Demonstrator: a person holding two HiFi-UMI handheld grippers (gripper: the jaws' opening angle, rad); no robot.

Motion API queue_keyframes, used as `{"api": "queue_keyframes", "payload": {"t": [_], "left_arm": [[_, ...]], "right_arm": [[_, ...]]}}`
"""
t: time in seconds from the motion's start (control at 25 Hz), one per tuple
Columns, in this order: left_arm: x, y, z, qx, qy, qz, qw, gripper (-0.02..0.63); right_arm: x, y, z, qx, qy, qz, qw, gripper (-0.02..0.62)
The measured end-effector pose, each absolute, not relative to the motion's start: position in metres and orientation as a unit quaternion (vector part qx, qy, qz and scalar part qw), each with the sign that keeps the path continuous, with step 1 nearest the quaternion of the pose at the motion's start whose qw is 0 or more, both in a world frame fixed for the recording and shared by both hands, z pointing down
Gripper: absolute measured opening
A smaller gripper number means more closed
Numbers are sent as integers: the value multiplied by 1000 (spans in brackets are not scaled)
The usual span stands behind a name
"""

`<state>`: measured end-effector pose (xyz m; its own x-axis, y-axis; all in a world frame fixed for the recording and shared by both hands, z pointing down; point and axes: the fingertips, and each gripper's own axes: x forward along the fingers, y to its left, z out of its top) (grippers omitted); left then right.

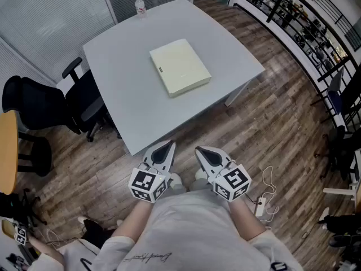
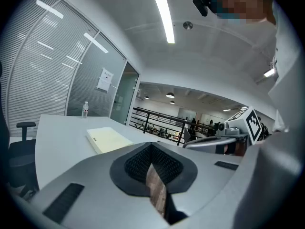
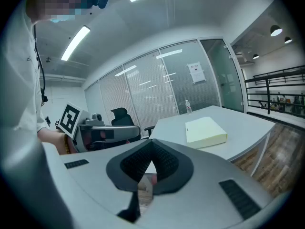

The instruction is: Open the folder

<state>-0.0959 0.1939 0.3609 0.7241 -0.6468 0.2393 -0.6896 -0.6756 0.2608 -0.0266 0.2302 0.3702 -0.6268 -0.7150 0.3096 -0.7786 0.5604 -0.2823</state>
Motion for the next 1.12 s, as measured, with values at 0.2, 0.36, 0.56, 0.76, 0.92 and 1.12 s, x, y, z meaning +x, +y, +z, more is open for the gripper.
{"api": "queue_keyframes", "payload": {"t": [0.2, 0.36, 0.56, 0.76, 0.92, 1.12], "left_arm": [[-92, 189, 358, 911, -370, 68, 168, 9], [-87, 184, 357, 909, -375, 68, 170, 9], [-74, 182, 351, 908, -384, 57, 160, 9], [-56, 185, 346, 905, -392, 52, 158, 9], [-43, 186, 344, 900, -403, 50, 158, 9], [-22, 196, 340, 895, -417, 57, 149, 9]], "right_arm": [[-22, 220, 368, 419, -882, 194, 94, 18], [-17, 216, 365, 414, -885, 188, 98, 18], [-5, 212, 361, 408, -889, 190, 85, 18], [10, 213, 357, 395, -895, 194, 75, 18], [22, 214, 357, 385, -901, 183, 79, 18], [42, 222, 357, 372, -907, 183, 79, 18]]}}
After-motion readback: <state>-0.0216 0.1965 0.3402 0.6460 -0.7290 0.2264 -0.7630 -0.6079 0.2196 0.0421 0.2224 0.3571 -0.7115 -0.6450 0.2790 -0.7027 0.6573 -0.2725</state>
